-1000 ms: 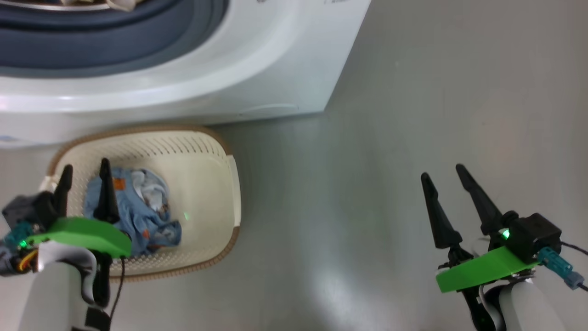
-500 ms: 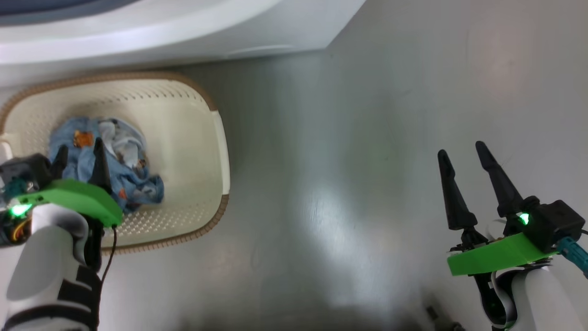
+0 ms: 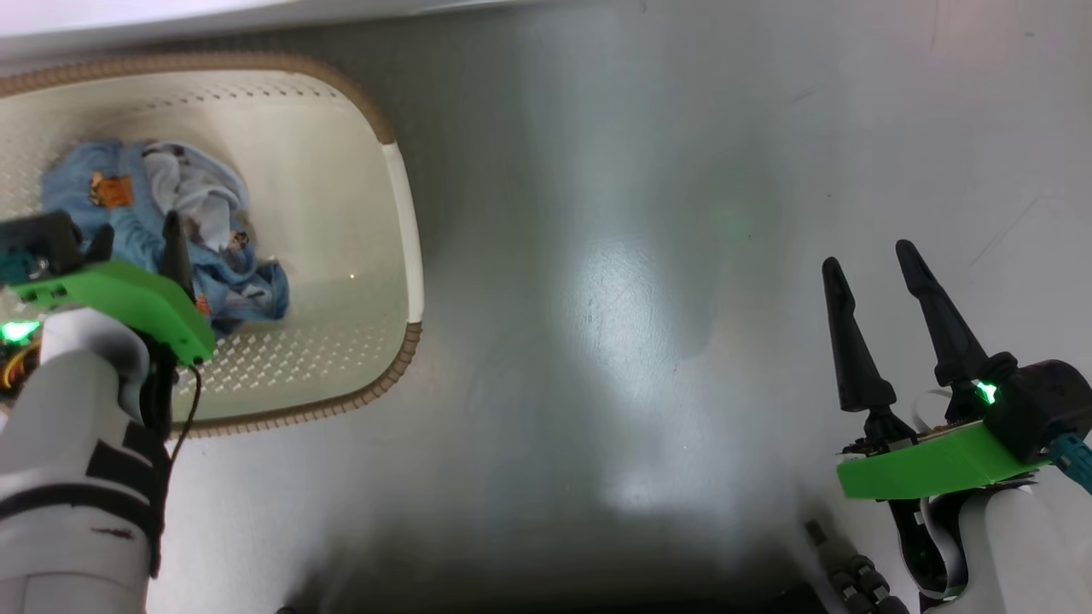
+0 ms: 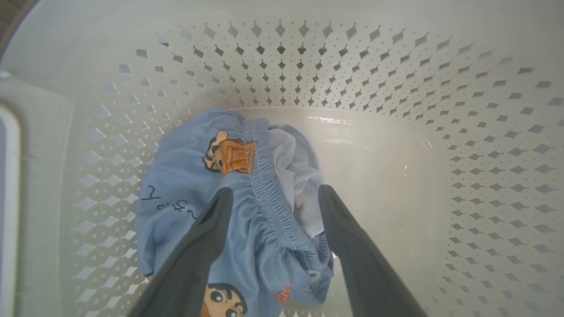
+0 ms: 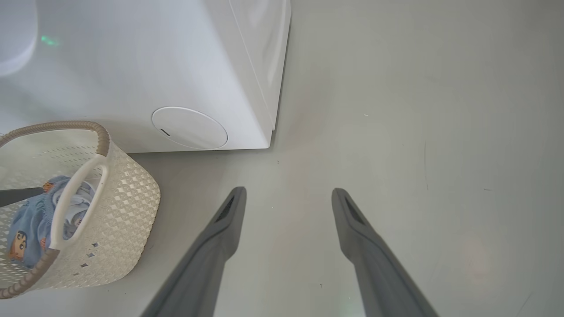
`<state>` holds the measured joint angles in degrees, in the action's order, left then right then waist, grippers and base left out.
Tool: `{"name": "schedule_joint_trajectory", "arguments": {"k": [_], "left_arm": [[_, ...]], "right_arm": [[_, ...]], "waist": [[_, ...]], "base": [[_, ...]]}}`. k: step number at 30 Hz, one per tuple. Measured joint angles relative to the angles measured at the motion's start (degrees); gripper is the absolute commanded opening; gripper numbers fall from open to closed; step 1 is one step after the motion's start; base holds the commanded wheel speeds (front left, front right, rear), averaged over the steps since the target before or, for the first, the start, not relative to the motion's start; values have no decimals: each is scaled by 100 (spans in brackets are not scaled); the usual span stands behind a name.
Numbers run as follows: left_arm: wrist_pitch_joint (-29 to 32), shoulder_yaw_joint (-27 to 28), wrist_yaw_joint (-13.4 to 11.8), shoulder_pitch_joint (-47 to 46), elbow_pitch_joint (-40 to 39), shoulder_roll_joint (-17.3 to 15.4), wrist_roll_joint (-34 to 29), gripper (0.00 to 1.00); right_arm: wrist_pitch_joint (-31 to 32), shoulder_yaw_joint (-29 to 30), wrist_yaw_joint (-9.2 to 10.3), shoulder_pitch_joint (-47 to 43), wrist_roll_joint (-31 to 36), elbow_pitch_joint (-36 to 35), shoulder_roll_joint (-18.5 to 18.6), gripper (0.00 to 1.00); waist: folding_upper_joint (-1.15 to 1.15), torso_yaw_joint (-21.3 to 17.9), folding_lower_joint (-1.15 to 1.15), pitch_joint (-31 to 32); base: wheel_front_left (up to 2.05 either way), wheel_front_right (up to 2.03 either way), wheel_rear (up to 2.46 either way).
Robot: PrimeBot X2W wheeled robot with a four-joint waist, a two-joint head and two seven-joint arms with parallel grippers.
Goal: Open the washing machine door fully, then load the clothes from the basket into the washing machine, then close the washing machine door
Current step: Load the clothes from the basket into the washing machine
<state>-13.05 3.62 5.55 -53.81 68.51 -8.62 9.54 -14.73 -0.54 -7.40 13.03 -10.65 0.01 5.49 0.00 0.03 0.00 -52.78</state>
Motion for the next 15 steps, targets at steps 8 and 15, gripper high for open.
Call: {"name": "schedule_joint_trajectory", "arguments": {"k": [8,15], "left_arm": [[247,-42,-2,-371,348,-47,30,100],[488,-70,-98,-510,459,-113,76,100]], "right_arm": [[0,13,0,1,1,-69,-21,100],[0,-21,0,1,19,-91,-57,100]], "waist": [[0,-47,0,-238],[0,-119,0,-368]], "base": [[0,0,0],[0,0,0]]}}
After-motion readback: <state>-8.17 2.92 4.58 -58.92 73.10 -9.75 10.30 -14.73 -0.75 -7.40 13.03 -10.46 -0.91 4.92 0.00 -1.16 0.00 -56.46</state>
